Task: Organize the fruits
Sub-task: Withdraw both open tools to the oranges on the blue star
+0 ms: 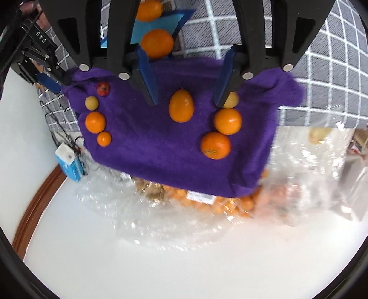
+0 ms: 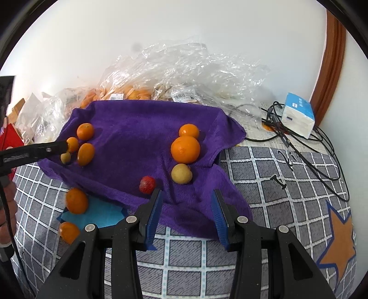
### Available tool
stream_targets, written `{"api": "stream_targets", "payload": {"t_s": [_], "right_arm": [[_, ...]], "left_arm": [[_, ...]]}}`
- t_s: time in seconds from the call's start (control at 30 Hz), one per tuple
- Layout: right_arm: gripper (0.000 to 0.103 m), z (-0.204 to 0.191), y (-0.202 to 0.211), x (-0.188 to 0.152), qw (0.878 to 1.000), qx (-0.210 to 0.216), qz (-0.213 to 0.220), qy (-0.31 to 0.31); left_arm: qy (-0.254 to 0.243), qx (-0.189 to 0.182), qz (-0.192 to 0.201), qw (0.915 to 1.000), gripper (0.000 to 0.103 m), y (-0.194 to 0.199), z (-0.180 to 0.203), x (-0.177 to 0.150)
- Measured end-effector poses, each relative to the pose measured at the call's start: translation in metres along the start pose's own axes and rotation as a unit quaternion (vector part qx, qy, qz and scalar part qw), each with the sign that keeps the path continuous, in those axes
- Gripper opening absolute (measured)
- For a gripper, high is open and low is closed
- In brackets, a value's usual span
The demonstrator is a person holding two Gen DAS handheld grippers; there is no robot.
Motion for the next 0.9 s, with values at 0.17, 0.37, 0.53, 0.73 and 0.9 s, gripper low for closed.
{"api": "stream_targets", "payload": {"t_s": [0.17, 0.37, 0.53, 0.73, 0.9], "right_arm": [[0.043, -0.007, 0.014, -0.006, 1.000, 0.008, 0.011, -0.016], [0.047, -0.026, 0.021, -0.016, 1.000, -0.003, 0.017, -0.008], [0.047, -0.045, 0.016, -0.027, 0.999, 0.041, -0.005, -0.019], [0.050, -0.081, 0.007, -0.034, 0.997, 0.077, -0.017, -0.002], [0.056, -0.110, -0.003, -0.035, 0.996, 0.090, -0.017, 0.022]], "left_arm": [[0.005, 0.019, 0.018, 0.9996, 0.053, 0.031, -0.020, -0.017], [0.030, 0.041, 0.022, 0.9984, 0.053, 0.048, -0.051, -0.043], [0.045, 0.050, 0.018, 0.9975, 0.053, 0.055, -0.073, -0.066], [0.052, 0.060, 0.008, 0.9968, 0.053, 0.055, -0.092, -0.088], [0.047, 0.069, -0.002, 0.9965, 0.053, 0.050, -0.105, -0.103]]}}
Point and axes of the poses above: each gripper's, at about its wrist camera, not at the fingertips, and y roughly against the way its jaws point, z to its right, x to its top, the point moved 3 cm from there along -y, roughly the way its jaws point, and after that the axes turned 7 degrees about -y, right-handed, at the moved point
